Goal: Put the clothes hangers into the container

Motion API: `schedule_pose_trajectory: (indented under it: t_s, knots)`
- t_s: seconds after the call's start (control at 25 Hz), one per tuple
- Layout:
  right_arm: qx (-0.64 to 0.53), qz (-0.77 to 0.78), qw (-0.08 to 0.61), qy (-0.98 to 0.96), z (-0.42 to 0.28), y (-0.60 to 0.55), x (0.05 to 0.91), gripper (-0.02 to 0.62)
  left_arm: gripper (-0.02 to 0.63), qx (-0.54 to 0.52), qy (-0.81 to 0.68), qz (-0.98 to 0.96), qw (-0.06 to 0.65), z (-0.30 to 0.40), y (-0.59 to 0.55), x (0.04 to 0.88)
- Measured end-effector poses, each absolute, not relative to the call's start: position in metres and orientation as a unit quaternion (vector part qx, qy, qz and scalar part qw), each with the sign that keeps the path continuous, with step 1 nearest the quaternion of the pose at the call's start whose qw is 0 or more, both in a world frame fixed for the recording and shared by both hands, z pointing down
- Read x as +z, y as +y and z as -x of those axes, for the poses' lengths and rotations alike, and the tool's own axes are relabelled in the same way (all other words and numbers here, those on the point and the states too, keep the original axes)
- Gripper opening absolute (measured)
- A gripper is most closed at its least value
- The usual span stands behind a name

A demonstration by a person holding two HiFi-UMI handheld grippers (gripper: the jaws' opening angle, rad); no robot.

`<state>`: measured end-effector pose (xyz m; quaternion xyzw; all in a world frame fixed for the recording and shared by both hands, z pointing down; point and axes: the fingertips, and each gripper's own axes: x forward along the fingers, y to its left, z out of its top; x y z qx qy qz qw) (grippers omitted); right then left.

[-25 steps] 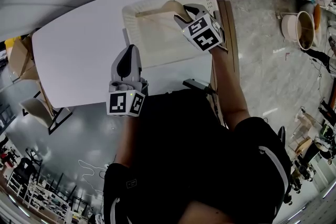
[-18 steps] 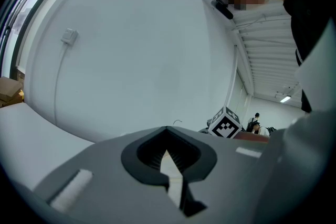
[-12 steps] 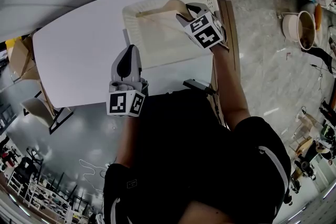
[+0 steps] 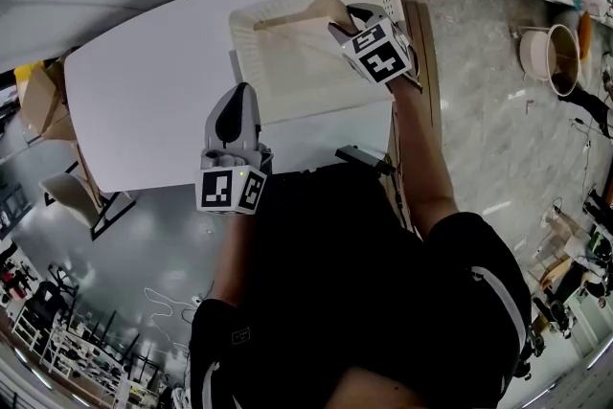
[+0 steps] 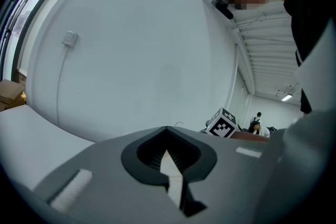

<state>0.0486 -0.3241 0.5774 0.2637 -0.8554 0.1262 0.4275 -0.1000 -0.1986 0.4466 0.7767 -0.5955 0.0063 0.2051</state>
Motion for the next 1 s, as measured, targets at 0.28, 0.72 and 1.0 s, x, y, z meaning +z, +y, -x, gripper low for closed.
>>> schedule_pose_trajectory:
  t_s: [0.28,0.72,1.0]
  knots:
    - [0.12,-0.265,0.438,-0.851,-0.051,-0.328,0.581,0.193,0.006,0.008,-0.599,-0.774,0.205,0.104,-0.192,0.446]
    - [0.12,-0.276,0.434,-0.849,-0.052,-0.329,0.578,0.196,0.006,0.005,-0.599,-0.775,0.202,0.105,-0.187,0.442]
    - [0.107,-0.302,0.431,-0.843,-0.057,-0.327,0.564,0.199,0.006,0.003,-0.596,-0.778,0.197,0.106,-0.183,0.437]
